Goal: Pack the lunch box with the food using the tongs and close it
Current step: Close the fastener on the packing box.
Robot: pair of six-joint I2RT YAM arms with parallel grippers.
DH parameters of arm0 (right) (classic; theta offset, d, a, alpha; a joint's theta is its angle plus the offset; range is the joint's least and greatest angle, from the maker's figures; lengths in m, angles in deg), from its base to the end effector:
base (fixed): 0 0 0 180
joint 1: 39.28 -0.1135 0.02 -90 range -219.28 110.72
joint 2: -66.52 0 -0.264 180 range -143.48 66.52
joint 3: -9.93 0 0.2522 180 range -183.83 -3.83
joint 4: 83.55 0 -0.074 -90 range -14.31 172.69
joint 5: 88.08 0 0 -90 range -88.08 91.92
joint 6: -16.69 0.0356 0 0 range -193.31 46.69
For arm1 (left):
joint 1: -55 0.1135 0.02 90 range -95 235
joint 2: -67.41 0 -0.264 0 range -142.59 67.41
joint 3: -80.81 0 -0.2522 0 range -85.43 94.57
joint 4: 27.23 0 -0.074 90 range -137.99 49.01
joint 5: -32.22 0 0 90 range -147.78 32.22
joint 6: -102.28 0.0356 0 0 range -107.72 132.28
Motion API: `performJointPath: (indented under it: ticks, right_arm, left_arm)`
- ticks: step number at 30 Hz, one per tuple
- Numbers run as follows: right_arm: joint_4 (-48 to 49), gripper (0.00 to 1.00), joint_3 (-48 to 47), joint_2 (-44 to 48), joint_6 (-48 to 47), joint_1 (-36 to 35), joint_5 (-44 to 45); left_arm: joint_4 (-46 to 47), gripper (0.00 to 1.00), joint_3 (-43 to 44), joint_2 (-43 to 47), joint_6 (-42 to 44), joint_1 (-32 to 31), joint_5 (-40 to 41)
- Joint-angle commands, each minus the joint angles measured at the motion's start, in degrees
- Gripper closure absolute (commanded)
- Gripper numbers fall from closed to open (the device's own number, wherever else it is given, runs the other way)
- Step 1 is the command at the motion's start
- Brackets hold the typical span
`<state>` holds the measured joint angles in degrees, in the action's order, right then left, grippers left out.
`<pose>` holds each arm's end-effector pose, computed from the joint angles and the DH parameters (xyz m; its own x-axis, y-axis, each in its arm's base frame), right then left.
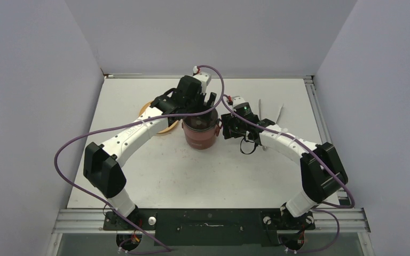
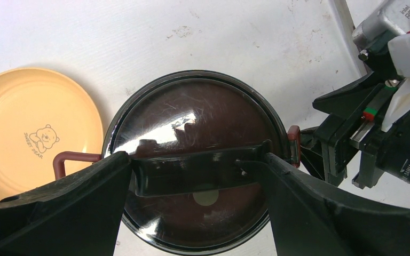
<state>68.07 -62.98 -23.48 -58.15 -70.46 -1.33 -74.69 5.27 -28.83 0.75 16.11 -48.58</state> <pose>0.2880 0.1767 0.2253 -0.7328 -0.1382 -0.6663 -0.3722 0.9011 0.2224 0.3016 -0.2359 0.3430 -0.5870 0.2200 -0.7791 0.4144 0.9084 -0.0557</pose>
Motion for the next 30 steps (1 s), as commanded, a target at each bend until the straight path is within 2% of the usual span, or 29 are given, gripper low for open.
performJointPath:
  ticks: [1, 9, 30]
  right_arm:
    - [5.5, 0.42, -2.5, -1.0, 2.1, -0.6, 0.0]
    - [7.5, 0.46, -2.6, -1.5, 3.6, -0.9, -0.8]
    - [9.7, 0.49, -5.1, -5.1, 7.2, -3.5, -0.4]
  left_arm:
    - [-2.4, 0.15, 0.4, -1.7, 1.2, 0.1, 0.3]
    - [-2.5, 0.15, 0.4, -1.9, 1.2, 0.2, 0.0]
    - [-2.9, 0.18, -0.2, -2.6, 0.1, 0.1, -2.1]
